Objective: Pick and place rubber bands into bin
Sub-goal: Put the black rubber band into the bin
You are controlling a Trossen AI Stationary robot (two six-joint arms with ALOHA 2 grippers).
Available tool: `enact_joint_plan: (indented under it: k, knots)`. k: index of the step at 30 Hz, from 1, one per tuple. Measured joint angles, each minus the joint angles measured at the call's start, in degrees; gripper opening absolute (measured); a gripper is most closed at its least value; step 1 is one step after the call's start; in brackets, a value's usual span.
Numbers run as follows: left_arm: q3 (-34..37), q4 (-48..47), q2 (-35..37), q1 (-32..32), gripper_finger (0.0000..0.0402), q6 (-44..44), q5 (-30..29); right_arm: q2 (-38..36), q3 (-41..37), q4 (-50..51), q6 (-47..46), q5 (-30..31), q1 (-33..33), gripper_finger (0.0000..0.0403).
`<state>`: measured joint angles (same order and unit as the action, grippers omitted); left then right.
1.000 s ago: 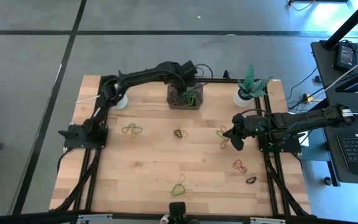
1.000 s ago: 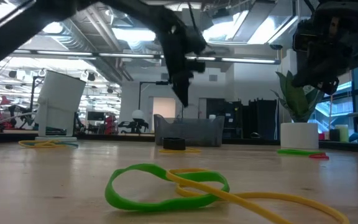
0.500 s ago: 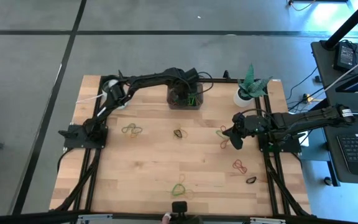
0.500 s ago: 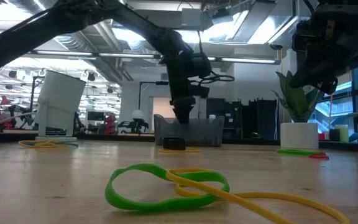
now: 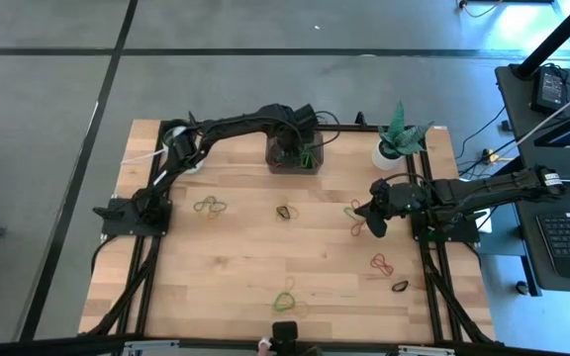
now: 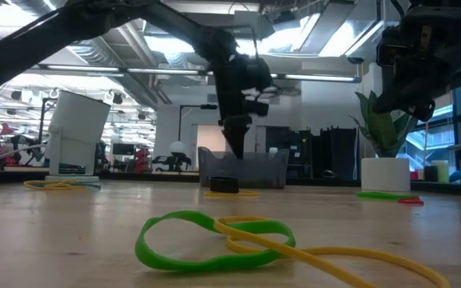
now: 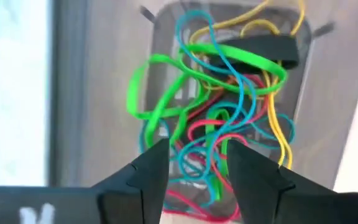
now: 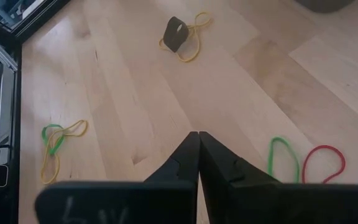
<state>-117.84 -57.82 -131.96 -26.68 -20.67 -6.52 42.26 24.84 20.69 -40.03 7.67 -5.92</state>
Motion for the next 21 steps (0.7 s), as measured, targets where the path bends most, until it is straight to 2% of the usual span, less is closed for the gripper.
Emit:
enact_joint_plan:
  k: [7,11,14,18,21]
  knots:
    - [-4.54,-4.95,2.82,0.76,0.0148,9.18,1.08,0.0,0.0,0.18,0.0,-0.02,0.0,0.0012]
    - [-4.3,-8.45,6.7,2.79,0.0125,15.12,3.83,0.0,0.0,0.09,-0.24,-0.14,0.01,0.0012]
    - [-2.46,-9.1,10.68,6.42,0.0088,17.42,4.29,0.0,0.0,-0.17,-0.23,-0.16,0.01,0.0012]
    - [2.28,-8.43,15.71,12.43,0.0019,20.2,3.02,0.0,0.0,-0.17,0.0,-0.18,0.01,0.0012]
    - [8.97,-4.7,20.19,17.32,0.0005,24.23,2.92,-0.02,0.0,-0.29,1.06,-0.16,0.01,0.0012]
